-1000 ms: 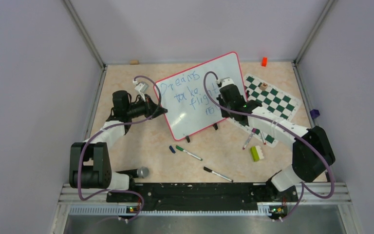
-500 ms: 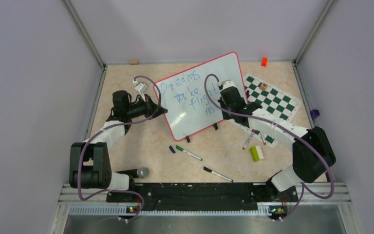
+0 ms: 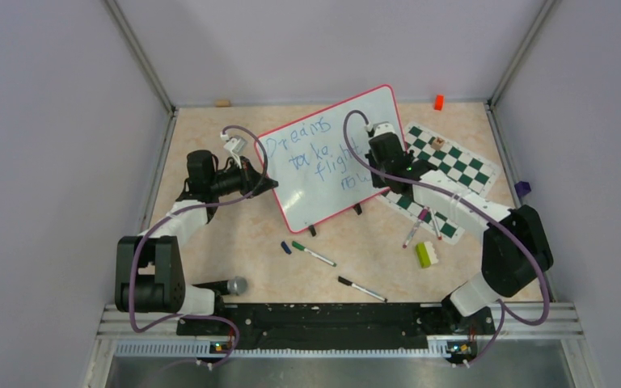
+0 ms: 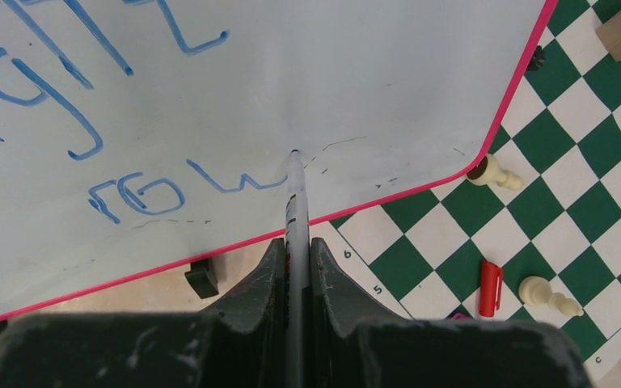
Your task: Write a sentence on the whiteboard
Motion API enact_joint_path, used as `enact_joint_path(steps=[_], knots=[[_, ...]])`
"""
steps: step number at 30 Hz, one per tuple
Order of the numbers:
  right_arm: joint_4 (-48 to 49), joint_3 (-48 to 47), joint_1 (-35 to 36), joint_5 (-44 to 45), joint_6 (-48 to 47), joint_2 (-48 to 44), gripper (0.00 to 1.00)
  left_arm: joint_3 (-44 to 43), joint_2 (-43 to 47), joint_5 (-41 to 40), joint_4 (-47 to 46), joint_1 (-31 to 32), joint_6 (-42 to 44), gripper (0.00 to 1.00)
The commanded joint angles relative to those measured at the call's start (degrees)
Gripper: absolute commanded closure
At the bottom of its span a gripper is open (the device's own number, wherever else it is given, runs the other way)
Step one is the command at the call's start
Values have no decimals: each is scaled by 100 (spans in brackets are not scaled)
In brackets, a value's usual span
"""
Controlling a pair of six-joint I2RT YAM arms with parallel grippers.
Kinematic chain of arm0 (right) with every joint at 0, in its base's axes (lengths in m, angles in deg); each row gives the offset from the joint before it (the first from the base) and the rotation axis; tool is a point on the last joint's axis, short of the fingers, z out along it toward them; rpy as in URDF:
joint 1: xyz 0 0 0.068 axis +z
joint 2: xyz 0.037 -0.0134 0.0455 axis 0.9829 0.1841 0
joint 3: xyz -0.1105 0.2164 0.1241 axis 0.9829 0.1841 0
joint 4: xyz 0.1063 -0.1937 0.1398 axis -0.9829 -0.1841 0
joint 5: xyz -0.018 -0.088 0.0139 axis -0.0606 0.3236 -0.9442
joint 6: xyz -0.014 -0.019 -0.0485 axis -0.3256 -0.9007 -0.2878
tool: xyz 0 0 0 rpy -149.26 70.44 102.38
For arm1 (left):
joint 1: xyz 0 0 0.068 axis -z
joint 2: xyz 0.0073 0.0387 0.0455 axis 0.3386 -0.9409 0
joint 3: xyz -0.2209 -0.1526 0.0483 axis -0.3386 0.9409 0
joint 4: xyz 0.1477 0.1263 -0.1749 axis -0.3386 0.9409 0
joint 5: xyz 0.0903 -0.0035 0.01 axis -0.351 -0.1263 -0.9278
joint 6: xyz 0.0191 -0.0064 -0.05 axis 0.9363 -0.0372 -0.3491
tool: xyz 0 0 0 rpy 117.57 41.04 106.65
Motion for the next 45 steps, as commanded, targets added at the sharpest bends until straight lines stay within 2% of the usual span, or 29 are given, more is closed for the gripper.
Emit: enact_joint_path(steps=[1, 9, 12, 25, 39, 45], knots=[[470, -221, -44, -27, 58, -47, 100, 40, -88, -315, 43, 78, 1013, 100], [1062, 952, -65, -17, 359, -1363, 100, 40, -98, -323, 42, 81, 1013, 100], [1172, 1184, -94, -45, 424, -1534, 100, 51, -82, -321, 36, 78, 1013, 100], [1068, 1161, -330, -67, 463, -1123, 100, 66, -63, -313, 18, 81, 1013, 100], [1182, 705, -460, -426, 529, -454, 100, 72, -64, -313, 18, 81, 1013, 100], [1135, 1102, -492, -297, 565, -1045, 100, 60, -77, -319, 27, 76, 1013, 100]])
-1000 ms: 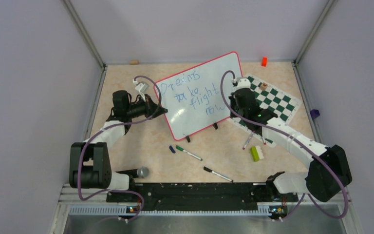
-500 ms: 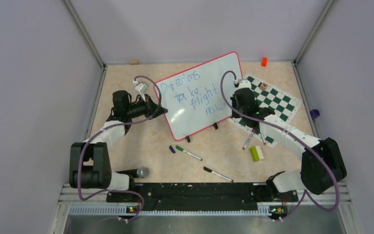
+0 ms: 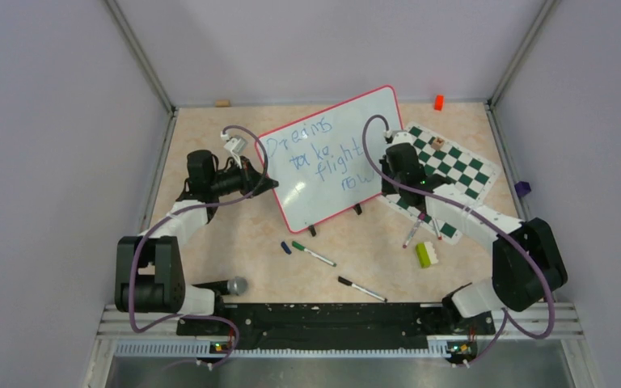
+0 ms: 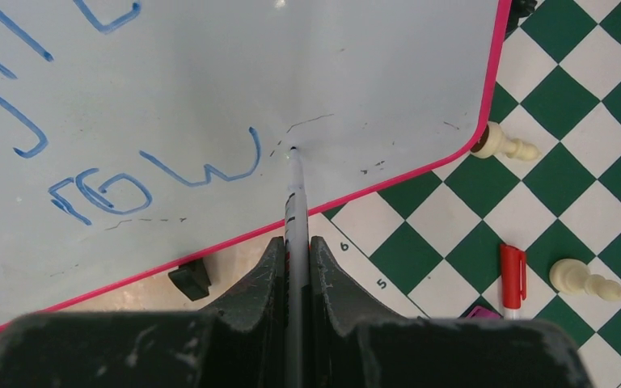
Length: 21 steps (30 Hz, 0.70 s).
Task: Write a sentence on the whiteboard
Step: Write a sentence on the whiteboard, then put down the whiteboard on the whiteboard stand.
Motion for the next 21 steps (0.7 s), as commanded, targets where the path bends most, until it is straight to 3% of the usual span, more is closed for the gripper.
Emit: enact_joint_path(steps=[1, 4, 14, 15, 19, 20, 21], knots=[[173, 161, -81, 41, 131, -648, 100, 59, -81, -386, 46, 70, 1008, 100], [146, 476, -84, 54, 224, -1132, 100, 132, -10, -554, -52, 72, 923, 100], [-167, 575, -85, -111, 206, -1868, 100, 415, 248, -644, -319, 63, 861, 67], [-185, 578, -85, -129, 205, -1920, 100, 470, 322, -732, -368, 58, 819, 62], [-298, 600, -85, -215, 201, -2128, 100, 745, 676, -1303, -423, 51, 744, 23], [-312, 611, -85, -238, 203, -2178, 100, 817, 759, -1404, -467, 50, 690, 8], [-334, 627, -85, -259, 205, -2224, 100, 875, 845, -1431, -490, 58, 665, 2]])
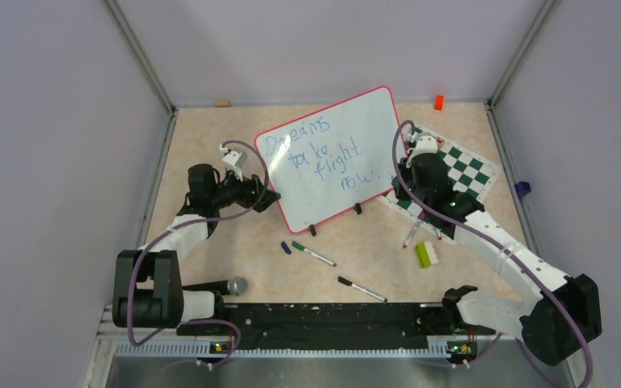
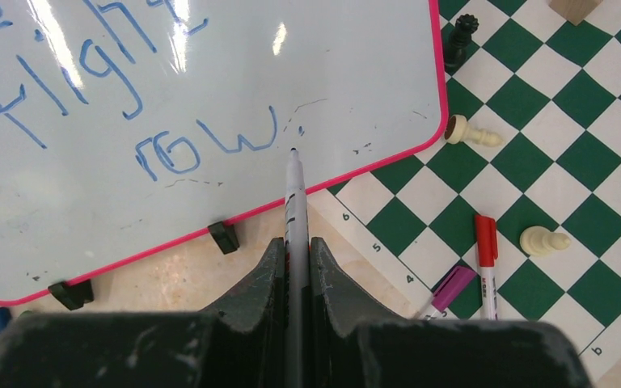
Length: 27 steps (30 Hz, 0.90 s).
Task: Write a sentence on the whiteboard
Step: Put down the whiteboard on the whiteboard stand, then pick up the pen cap from the center of the board.
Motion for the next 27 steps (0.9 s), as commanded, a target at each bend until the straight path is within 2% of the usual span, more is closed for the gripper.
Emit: enact_joint_path(steps=[1, 7, 9, 10, 11, 13, 16, 17, 19, 21, 24, 27], knots=[[-66, -14, -55, -122, 56, -392, 100, 239, 529, -494, -272, 12, -27, 1], [-146, 5, -52, -236, 53, -626, 100, 498, 1435, -875, 117, 7, -377, 1], [-140, 4, -56, -282, 65, -671, 100, 609, 2038, -1288, 355, 13, -851, 14], [-140, 4, -57, -278, 77, -692, 100, 684, 2380, -1543, 538, 10, -1094, 16], [-114, 17, -56, -270, 102, -721, 100, 784, 2811, -1861, 703, 12, -1346, 4], [-44, 40, -57, -266, 134, -795, 100, 1060, 3749, -3100, 1214, 6, -2091, 1], [-28, 17, -57, -337, 145, -840, 100, 1574, 5227, -5803, 2426, -1, -4101, 1], [-51, -5, -57, -379, 146, -834, 100, 1784, 5706, -5971, 2556, -2, -4560, 1], [-138, -53, -57, -499, 153, -824, 100, 1934, 6442, -5514, 2577, -6, -4676, 7], [-263, -101, -56, -606, 167, -840, 100, 1770, 6570, -5079, 3058, -2, -4950, 18], [-537, -189, -56, -728, 168, -838, 100, 1396, 5892, -4162, 3812, 3, -5151, 26], [-807, -223, -55, -871, 141, -801, 100, 930, 4964, -3550, 4513, 114, -5077, 28]])
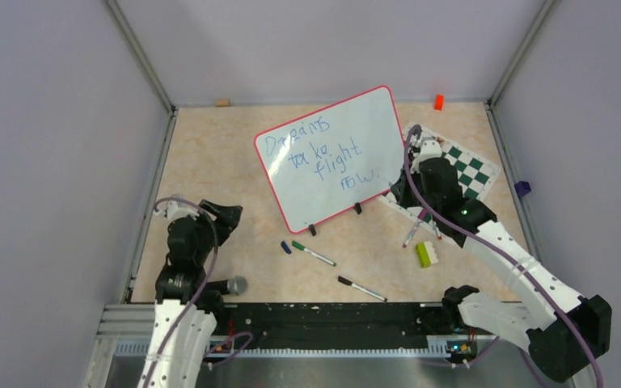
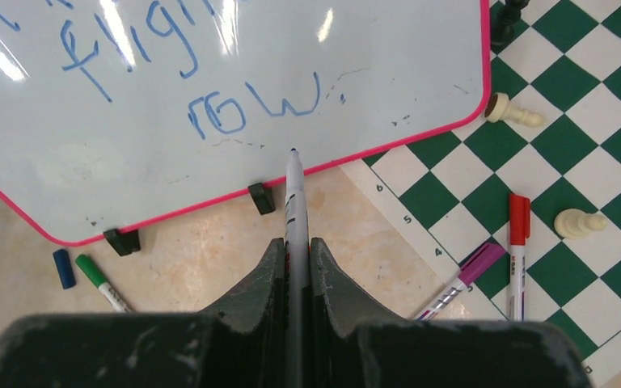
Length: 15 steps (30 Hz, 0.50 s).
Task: Write a sentence on the whiteboard
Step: Pick up the pen cap from the center of the board.
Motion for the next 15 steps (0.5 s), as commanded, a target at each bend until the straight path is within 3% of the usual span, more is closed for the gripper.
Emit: enact_joint_path(steps=[1, 4, 11, 15], knots=[[-394, -267, -52, -293, 32, -59, 100, -690, -1057, 755, 1349, 237, -419, 28], [-577, -214, -49, -369, 41, -44, 100, -874, -1119, 265, 1691, 773, -606, 29], [-505, 13, -55, -409, -16, -242, 100, -693, -1847, 115, 1518, 1728, -1736, 30], [-288, 136, -52, -540, -19, -368, 100, -798, -2312, -641, 1363, 2410, -2305, 29]])
